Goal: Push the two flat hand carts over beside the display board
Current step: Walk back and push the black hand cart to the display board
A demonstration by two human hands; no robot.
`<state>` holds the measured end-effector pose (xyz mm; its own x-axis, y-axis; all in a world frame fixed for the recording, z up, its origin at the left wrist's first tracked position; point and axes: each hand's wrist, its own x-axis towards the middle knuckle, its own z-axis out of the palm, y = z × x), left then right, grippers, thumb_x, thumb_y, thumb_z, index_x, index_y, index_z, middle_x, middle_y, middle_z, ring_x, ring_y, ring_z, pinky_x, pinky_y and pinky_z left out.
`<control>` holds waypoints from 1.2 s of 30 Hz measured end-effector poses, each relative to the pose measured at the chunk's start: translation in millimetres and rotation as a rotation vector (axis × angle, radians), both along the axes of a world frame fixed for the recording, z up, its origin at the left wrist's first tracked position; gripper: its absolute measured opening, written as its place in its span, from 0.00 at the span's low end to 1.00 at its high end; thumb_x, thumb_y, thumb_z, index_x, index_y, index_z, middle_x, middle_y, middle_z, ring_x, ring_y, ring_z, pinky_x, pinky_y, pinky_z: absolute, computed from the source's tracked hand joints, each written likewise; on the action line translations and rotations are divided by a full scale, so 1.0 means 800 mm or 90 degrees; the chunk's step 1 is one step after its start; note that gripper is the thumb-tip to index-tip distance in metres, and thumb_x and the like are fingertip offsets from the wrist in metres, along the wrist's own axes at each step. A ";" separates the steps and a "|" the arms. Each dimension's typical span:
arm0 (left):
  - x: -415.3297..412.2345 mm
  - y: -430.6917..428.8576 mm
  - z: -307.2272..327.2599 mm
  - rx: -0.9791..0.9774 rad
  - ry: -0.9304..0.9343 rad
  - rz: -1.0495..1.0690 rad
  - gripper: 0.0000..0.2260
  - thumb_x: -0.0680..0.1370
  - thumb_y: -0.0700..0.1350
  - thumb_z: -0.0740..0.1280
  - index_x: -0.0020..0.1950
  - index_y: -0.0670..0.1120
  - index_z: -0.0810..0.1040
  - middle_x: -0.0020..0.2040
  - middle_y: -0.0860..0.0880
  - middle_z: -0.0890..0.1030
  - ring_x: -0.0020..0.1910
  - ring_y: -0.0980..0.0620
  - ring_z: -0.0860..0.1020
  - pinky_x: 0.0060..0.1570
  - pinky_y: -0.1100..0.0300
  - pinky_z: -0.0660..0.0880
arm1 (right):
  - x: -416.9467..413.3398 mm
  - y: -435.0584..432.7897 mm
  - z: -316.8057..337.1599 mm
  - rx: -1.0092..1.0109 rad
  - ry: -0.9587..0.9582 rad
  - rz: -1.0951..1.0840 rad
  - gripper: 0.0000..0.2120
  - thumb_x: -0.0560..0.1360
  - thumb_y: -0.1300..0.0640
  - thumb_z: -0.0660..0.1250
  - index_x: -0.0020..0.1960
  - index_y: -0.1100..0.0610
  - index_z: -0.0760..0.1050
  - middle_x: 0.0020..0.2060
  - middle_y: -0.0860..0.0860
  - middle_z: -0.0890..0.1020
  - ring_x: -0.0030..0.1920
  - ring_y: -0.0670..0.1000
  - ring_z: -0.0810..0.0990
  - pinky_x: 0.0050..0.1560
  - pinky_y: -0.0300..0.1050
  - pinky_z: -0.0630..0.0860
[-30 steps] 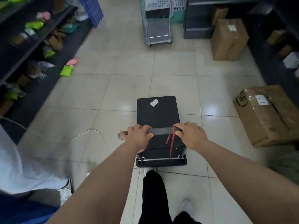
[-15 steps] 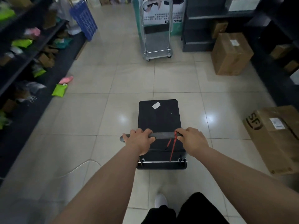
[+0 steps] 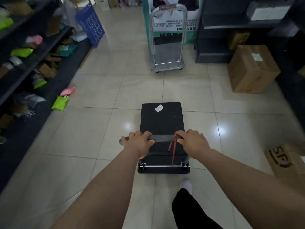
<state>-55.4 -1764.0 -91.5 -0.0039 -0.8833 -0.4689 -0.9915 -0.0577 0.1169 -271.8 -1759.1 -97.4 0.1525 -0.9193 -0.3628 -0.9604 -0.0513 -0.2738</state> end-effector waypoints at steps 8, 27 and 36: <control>-0.029 -0.143 -0.003 0.000 0.010 0.051 0.13 0.79 0.59 0.50 0.61 0.59 0.67 0.59 0.48 0.72 0.60 0.44 0.68 0.62 0.35 0.59 | -0.023 -0.175 0.001 -0.003 -0.021 0.015 0.14 0.80 0.51 0.56 0.65 0.46 0.70 0.54 0.55 0.75 0.56 0.57 0.73 0.62 0.54 0.67; 0.062 -0.465 0.001 0.036 0.009 0.027 0.14 0.80 0.59 0.51 0.62 0.59 0.68 0.60 0.48 0.72 0.62 0.44 0.67 0.64 0.36 0.59 | 0.061 -0.478 -0.015 -0.065 -0.037 0.002 0.14 0.79 0.50 0.57 0.65 0.43 0.69 0.52 0.53 0.75 0.56 0.54 0.73 0.59 0.52 0.68; 0.066 -0.511 0.003 0.054 0.009 0.029 0.14 0.79 0.59 0.51 0.62 0.59 0.67 0.61 0.48 0.72 0.62 0.44 0.68 0.63 0.36 0.59 | 0.058 -0.532 -0.008 -0.031 -0.028 0.051 0.15 0.79 0.48 0.56 0.66 0.44 0.68 0.53 0.54 0.76 0.54 0.56 0.74 0.58 0.53 0.71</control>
<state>-2.6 -2172.9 -89.1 0.0282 -0.8394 -0.5428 -0.9859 -0.1130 0.1235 -225.2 -2185.0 -104.2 0.2406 -0.9201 -0.3091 -0.9399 -0.1414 -0.3108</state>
